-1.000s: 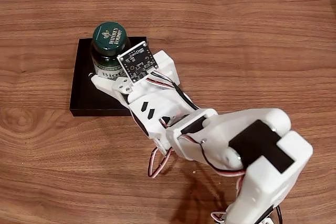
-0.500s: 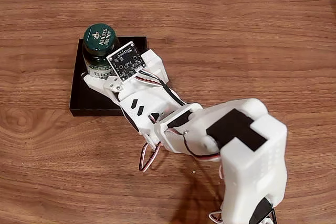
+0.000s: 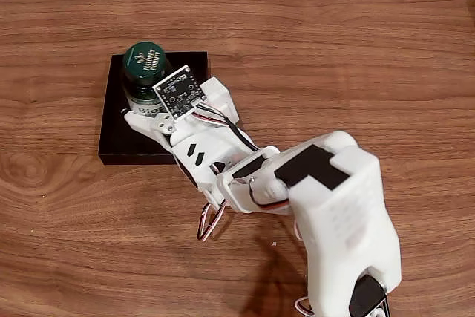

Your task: Pick up the pill bottle and place it in the black box.

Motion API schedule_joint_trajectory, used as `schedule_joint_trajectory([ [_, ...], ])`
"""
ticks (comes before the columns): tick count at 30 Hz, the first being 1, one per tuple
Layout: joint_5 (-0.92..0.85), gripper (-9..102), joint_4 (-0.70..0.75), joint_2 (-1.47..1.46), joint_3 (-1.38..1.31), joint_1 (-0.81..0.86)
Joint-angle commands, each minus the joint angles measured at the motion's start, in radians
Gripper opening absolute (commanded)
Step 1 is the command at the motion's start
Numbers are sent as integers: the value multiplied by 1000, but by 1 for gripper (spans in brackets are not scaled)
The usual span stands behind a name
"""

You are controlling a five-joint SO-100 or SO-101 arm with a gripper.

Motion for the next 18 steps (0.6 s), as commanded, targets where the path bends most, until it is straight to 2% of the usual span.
schedule_joint_trajectory([
  [1, 8, 9, -57, 11, -83, 15],
  [18, -3, 10, -75, -71, -132, 35],
])
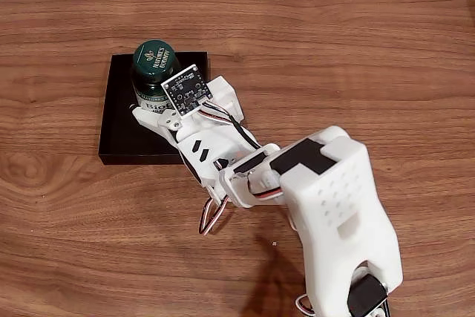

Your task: Pick up the pill bottle and place it in the black box.

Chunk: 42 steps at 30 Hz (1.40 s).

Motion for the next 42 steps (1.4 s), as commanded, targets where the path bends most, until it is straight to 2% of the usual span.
schedule_joint_trajectory([
  [1, -5, 10, -44, 17, -66, 11],
  [24, -8, 12, -61, -40, -83, 23],
  [42, -17, 34, -55, -2, -21, 46],
])
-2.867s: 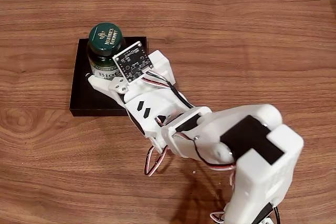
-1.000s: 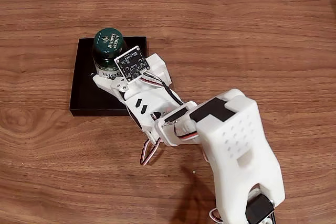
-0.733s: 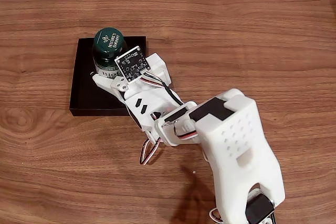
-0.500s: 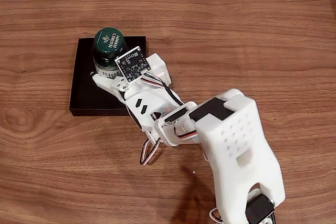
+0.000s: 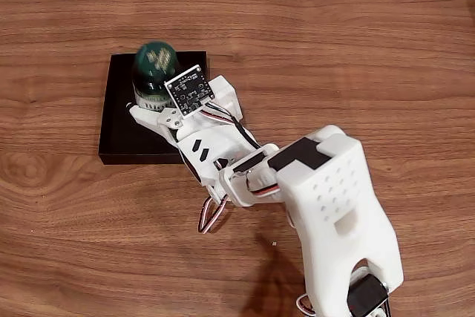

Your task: Pick up the pill bottle and place it in the black box.

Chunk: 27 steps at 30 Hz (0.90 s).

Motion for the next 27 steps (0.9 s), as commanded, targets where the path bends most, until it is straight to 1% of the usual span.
schedule_joint_trajectory([
  [1, 2, 34, -12, 58, 14, 23],
  [7, 5, 36, 6, 106, 61, 28],
  [27, -11, 32, 6, 350, 333, 40],
])
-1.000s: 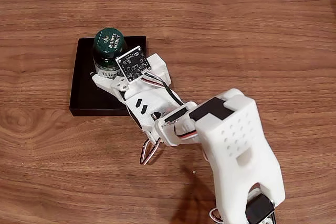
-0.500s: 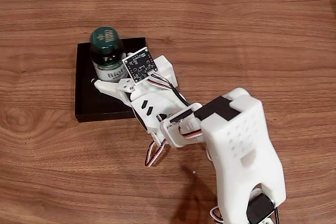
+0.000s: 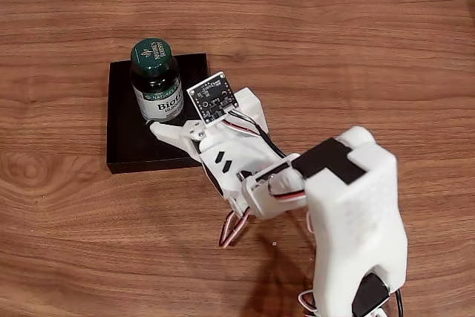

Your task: Pick up the pill bottle and place it in the black box.

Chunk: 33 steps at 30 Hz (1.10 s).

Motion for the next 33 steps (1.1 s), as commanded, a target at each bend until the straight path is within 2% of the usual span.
schedule_joint_trajectory([
  [1, -11, 32, 5, 150, 44, 14],
  [10, -8, 29, 80, 328, 179, 61],
  [25, -23, 23, 396, 681, 362, 204],
  [33, -32, 21, 485, 850, 477, 278],
])
